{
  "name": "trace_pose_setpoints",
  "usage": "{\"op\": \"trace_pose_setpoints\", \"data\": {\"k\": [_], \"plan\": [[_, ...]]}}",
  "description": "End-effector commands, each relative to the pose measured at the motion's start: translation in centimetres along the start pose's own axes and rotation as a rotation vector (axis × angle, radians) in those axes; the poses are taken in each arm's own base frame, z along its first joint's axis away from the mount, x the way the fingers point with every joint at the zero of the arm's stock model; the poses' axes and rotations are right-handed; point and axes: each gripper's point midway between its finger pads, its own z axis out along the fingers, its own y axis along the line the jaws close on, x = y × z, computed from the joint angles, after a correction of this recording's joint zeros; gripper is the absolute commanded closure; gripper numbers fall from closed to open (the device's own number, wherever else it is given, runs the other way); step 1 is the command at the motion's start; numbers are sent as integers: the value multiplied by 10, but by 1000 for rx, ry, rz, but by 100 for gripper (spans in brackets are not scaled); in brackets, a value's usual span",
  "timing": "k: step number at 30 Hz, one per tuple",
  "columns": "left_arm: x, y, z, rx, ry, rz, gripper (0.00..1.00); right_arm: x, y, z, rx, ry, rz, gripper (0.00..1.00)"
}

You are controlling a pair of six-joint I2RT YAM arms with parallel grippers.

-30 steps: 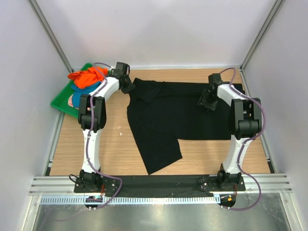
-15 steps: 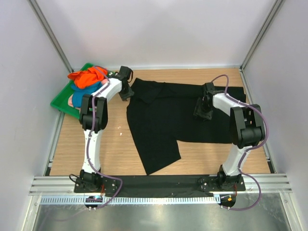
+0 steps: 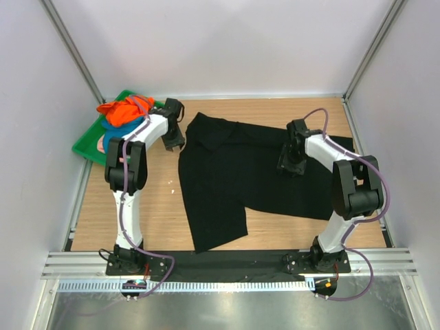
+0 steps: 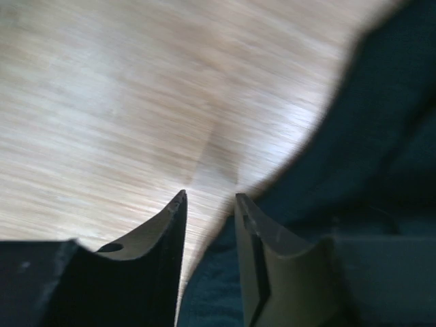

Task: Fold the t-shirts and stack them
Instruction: Fold the tshirt

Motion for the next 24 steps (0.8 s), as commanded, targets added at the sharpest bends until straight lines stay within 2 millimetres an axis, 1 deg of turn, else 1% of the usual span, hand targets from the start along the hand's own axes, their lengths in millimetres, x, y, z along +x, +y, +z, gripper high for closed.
{"op": "trace_pose_setpoints", "data": {"k": [1, 2, 3, 4, 5, 6, 7, 9, 10, 11, 13, 14, 15, 17, 18, 20, 21, 23, 24], "plan": [[-56, -41, -59, 230, -170, 21, 62, -57, -6, -23, 14, -131, 47, 46], [-57, -58, -66, 328, -160, 30, 60, -68, -10, -25, 12, -149, 73, 46], [-66, -71, -70, 393, -176, 24, 53, -82, -11, -27, 4, -169, 103, 46], [-75, -85, -74, 456, -203, 24, 50, -95, -24, -29, -7, -177, 178, 46], [-74, -101, -81, 545, -178, 38, 48, -104, -26, -28, -24, -186, 211, 46], [-82, -112, -80, 583, -178, 30, 45, -116, -37, -29, -30, -198, 264, 46], [-83, -119, -80, 612, -166, 26, 45, -125, -48, -29, -63, -194, 343, 46], [-85, -132, -83, 662, -145, 11, 45, -141, -58, -31, -91, -215, 404, 45], [-86, -134, -83, 669, -143, 9, 45, -144, -63, -27, -94, -209, 432, 45], [-85, -136, -84, 672, -142, 7, 45, -150, -74, -28, -109, -209, 489, 45], [-80, -132, -83, 649, -128, 2, 45, -156, -84, -28, -110, -211, 534, 44], [-77, -131, -83, 637, -123, 2, 44, -158, -96, -29, -98, -218, 566, 43], [-69, -125, -82, 605, -98, -2, 42, -158, -102, -29, -89, -223, 582, 43], [-60, -116, -78, 546, -82, -6, 41, -158, -115, -30, -72, -228, 617, 40], [-56, -114, -77, 536, -68, -4, 41, -156, -127, -30, -63, -229, 646, 39], [-44, -113, -74, 521, -48, 11, 41, -157, -137, -27, -59, -233, 669, 39], [-41, -112, -73, 518, -41, 14, 41, -156, -146, -26, -53, -232, 683, 39], [-32, -115, -73, 529, -24, 43, 41, -159, -158, -23, -42, -238, 694, 39], [-28, -117, -72, 531, -18, 60, 42, -164, -163, -23, -38, -251, 693, 39]]}}
